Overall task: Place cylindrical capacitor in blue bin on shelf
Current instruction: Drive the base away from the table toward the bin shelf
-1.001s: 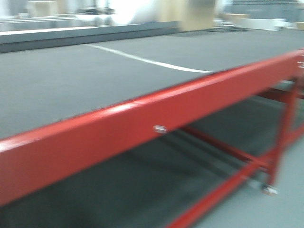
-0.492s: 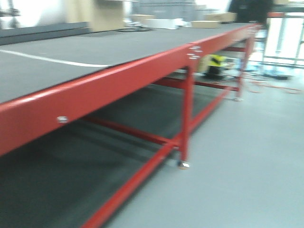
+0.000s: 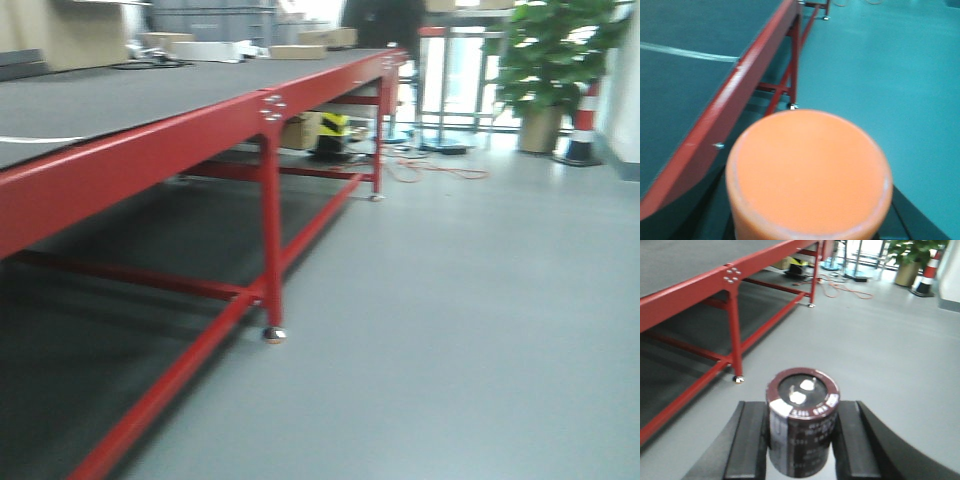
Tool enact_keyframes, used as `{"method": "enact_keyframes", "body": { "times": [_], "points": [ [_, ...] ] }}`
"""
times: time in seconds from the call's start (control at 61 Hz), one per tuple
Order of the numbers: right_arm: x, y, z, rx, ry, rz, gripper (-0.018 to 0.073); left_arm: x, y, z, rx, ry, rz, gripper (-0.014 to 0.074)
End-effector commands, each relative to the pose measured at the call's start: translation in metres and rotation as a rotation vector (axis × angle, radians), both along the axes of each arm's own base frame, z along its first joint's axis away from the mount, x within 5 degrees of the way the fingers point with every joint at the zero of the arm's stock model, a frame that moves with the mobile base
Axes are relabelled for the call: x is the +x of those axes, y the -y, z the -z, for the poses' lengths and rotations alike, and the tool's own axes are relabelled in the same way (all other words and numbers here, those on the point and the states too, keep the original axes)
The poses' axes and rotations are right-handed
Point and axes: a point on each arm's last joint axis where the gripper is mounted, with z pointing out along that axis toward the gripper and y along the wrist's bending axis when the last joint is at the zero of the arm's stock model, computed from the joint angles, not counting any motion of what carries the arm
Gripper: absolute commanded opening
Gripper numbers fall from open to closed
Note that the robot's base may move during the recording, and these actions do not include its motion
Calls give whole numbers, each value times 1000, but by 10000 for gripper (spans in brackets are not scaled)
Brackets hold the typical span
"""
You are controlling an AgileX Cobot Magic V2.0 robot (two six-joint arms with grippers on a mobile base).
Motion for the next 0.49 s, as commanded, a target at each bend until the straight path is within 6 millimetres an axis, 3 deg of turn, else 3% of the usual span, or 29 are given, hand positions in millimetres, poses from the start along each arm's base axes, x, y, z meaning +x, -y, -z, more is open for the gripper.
{"method": "enact_keyframes", "body": {
  "times": [0.0,0.476],
  "points": [
    [-2,1,-5,-9,38,5,-132,1,1,-2,-4,21,5,-111],
    [-2,1,-5,-9,38,5,-132,1,1,-2,-4,21,5,-111]
  ]
}}
